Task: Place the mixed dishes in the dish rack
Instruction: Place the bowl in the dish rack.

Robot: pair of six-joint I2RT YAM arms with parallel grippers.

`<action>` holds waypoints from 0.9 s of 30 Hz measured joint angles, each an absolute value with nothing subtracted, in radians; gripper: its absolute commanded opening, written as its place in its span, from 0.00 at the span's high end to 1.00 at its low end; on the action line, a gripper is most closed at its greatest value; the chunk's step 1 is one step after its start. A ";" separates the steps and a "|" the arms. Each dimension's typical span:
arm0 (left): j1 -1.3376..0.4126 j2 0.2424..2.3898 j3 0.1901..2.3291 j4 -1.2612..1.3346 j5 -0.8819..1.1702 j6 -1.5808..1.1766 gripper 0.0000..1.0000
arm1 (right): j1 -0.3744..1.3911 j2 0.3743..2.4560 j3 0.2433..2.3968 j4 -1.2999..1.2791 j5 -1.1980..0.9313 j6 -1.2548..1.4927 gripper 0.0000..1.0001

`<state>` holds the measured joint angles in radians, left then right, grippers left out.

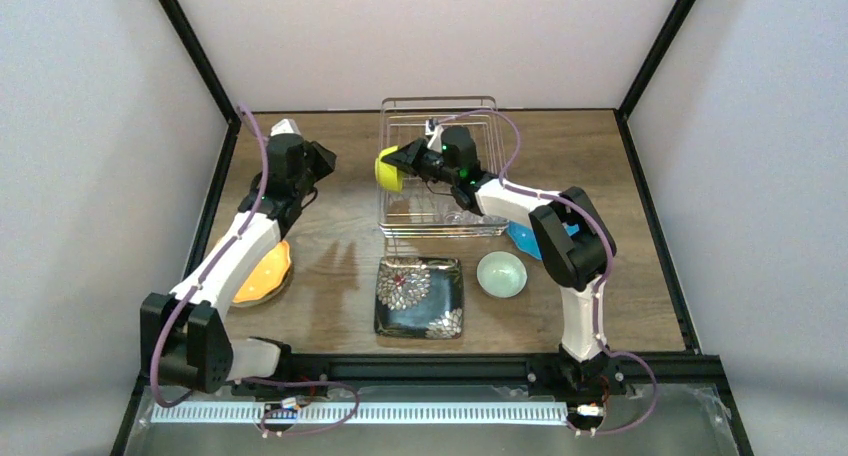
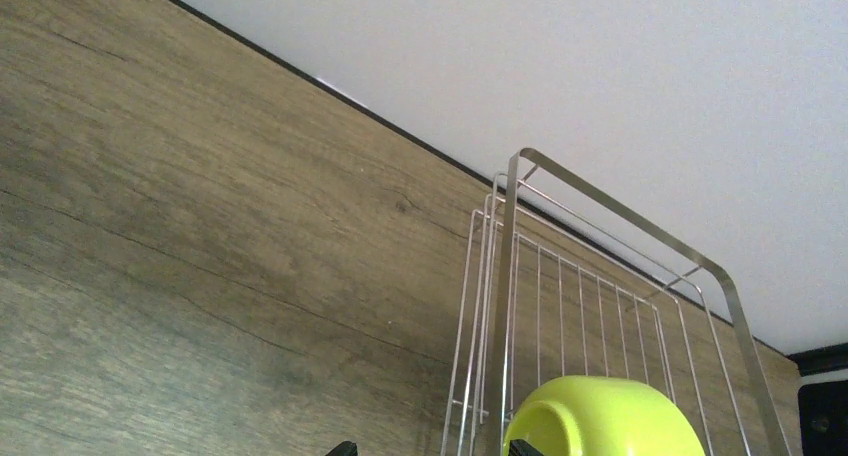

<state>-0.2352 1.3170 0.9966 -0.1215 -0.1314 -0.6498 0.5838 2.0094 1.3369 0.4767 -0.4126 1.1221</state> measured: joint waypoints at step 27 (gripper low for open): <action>-0.235 1.287 0.966 -0.152 -0.158 -0.650 0.12 | 0.548 1.996 1.293 0.543 -0.473 1.156 0.99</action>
